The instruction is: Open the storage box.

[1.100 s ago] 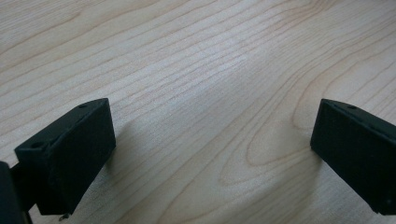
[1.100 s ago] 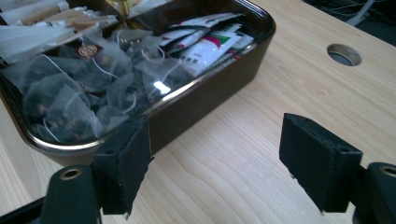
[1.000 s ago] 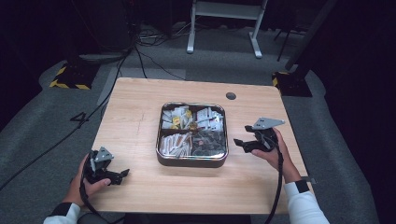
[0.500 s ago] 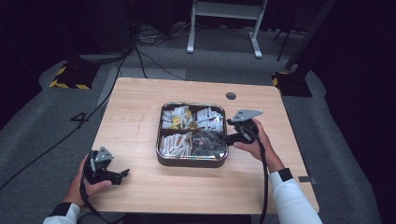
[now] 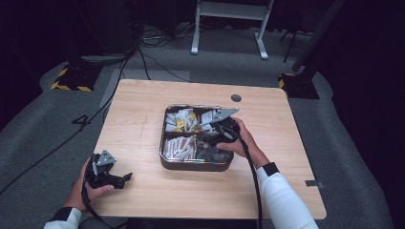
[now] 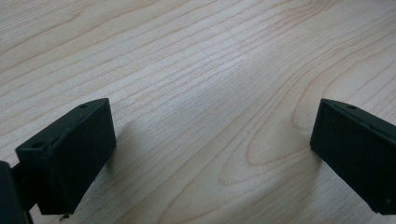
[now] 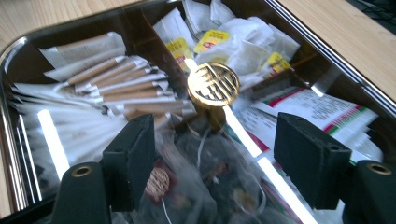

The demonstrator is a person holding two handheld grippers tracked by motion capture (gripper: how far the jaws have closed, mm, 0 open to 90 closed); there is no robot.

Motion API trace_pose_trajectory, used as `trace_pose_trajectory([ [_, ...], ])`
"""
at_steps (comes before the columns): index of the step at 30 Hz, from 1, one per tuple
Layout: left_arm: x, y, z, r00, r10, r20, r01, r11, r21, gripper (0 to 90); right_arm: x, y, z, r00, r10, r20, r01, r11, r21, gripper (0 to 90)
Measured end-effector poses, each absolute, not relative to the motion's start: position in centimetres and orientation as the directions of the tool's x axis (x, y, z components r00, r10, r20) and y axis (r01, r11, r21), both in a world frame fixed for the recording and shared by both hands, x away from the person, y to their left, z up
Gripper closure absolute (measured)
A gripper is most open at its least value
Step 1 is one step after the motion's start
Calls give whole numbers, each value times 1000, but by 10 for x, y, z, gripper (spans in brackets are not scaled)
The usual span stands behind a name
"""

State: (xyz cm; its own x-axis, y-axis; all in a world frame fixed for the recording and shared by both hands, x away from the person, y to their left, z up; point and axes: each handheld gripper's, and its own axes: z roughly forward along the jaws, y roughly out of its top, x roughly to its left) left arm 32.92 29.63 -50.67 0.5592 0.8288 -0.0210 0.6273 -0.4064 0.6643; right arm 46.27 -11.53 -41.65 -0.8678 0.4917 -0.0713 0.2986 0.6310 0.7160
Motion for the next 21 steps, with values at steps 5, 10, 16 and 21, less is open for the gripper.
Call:
trace_pose_trajectory([
  [5,329,296,-507,559,829,-22,628,-406,664,4,468,-108,-420,-869,493,-51,316,630,709,304],
  [10,329,296,-507,559,829,-21,627,-407,664,4,475,-100,-426,-865,500,-46,334,641,691,308],
  [16,329,296,-507,560,828,-21,627,-408,664,4,480,-94,-433,-861,507,-30,355,643,679,332],
  [21,329,296,-507,560,828,-21,627,-407,664,4,483,-93,-435,-858,514,-13,366,628,687,335],
])
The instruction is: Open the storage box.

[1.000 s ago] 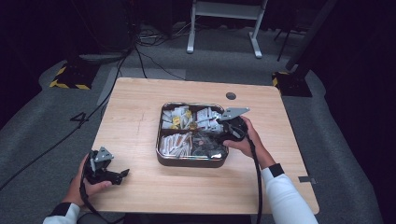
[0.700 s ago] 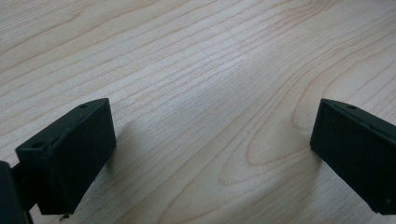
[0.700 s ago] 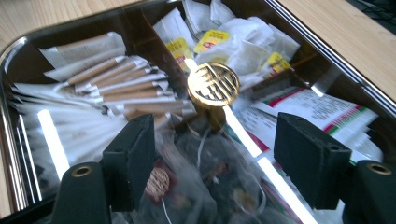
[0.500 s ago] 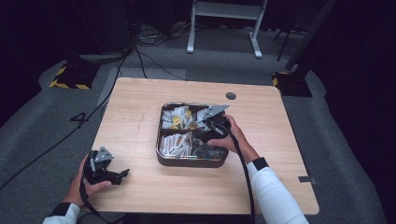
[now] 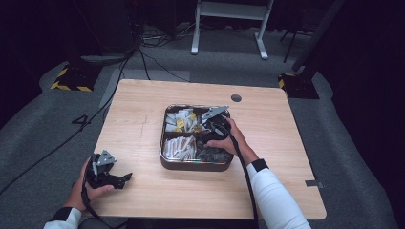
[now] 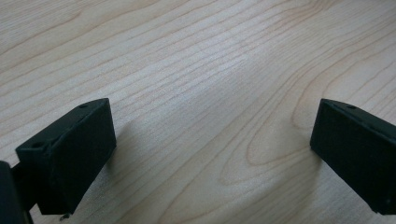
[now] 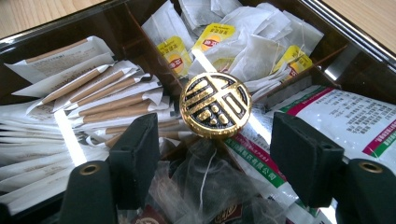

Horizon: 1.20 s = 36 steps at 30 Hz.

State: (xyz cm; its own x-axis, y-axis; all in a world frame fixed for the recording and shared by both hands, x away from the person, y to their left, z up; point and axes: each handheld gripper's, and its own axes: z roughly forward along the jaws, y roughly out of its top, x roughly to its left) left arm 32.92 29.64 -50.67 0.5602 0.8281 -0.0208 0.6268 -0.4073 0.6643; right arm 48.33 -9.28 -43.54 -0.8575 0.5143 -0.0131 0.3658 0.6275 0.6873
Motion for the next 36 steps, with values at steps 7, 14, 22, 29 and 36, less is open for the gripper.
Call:
trace_pose_trajectory([
  [7,329,296,-507,561,827,-21,626,-408,664,4,484,-88,-436,-860,510,-10,362,623,693,355],
  [14,329,297,-507,561,827,-21,626,-408,664,4,486,-83,-436,-857,514,-9,365,621,693,372],
  [22,329,296,-507,561,827,-22,627,-407,664,4,490,-75,-434,-842,539,-10,384,613,691,508],
  [29,329,296,-507,561,827,-21,626,-408,664,4,490,-73,-433,-840,543,-14,382,608,696,588],
  [36,329,297,-507,561,827,-21,626,-408,664,4,489,-74,-432,-842,539,-17,378,613,694,591],
])
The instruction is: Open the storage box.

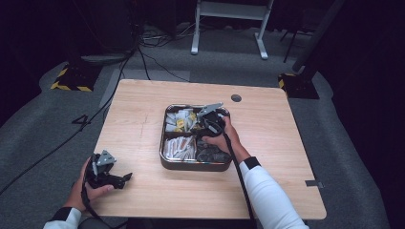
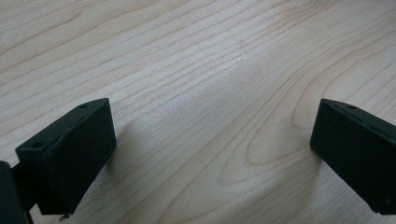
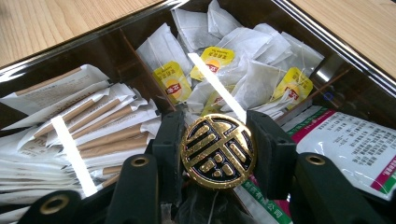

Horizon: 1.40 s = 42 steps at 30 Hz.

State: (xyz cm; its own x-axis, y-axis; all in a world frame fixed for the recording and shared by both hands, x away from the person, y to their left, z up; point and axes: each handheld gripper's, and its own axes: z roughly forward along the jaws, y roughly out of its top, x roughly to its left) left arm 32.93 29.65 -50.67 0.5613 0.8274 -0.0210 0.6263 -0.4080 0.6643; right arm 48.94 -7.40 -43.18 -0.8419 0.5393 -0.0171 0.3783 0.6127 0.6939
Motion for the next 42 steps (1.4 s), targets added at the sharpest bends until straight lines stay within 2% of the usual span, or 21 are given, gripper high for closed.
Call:
trace_pose_trajectory([
  [20,329,297,-507,563,826,-21,625,-409,665,5,486,-79,-417,-846,533,-27,356,602,715,592],
  [29,329,297,-507,563,826,-21,625,-409,665,5,486,-85,-396,-839,541,-56,338,599,726,592],
  [42,329,297,-507,563,826,-21,625,-409,665,5,486,-100,-385,-828,557,-63,340,589,733,592],
])
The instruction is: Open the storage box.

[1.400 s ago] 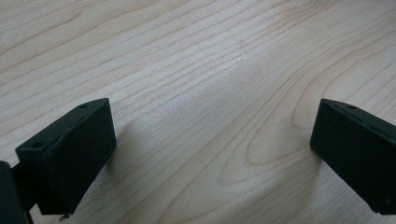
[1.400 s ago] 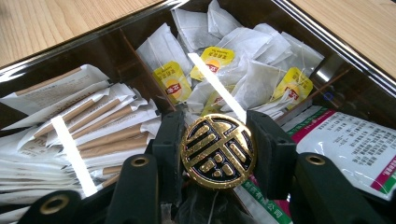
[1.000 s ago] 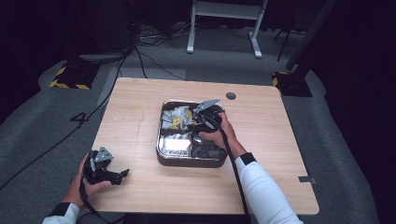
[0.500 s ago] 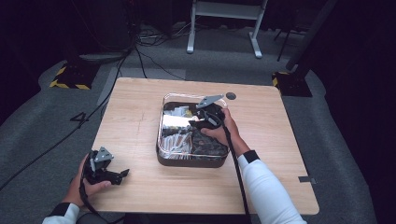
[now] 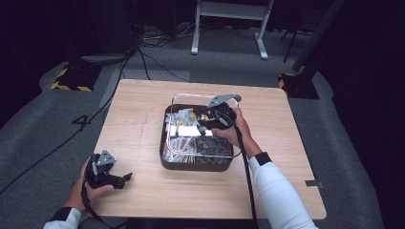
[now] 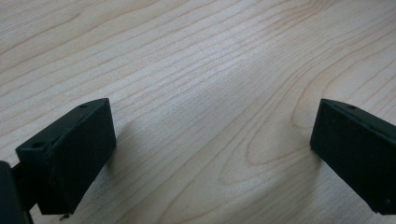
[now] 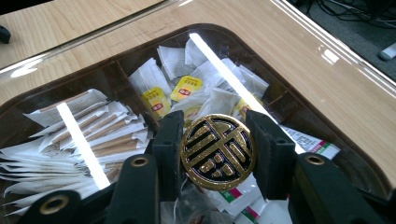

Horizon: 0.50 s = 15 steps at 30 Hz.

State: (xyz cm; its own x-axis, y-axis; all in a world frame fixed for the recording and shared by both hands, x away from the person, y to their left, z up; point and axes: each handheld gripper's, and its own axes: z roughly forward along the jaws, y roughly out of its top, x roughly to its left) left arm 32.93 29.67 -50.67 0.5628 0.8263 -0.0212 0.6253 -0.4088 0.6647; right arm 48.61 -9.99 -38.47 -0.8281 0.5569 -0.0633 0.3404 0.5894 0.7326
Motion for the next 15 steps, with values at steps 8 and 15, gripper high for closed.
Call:
trace_pose_trajectory([
  [8,329,297,-507,563,826,-21,625,-409,665,5,484,-111,-376,-823,563,-81,331,590,737,592],
  [15,329,297,-507,563,826,-21,625,-409,665,5,483,-126,-369,-811,577,-93,331,585,740,592],
])
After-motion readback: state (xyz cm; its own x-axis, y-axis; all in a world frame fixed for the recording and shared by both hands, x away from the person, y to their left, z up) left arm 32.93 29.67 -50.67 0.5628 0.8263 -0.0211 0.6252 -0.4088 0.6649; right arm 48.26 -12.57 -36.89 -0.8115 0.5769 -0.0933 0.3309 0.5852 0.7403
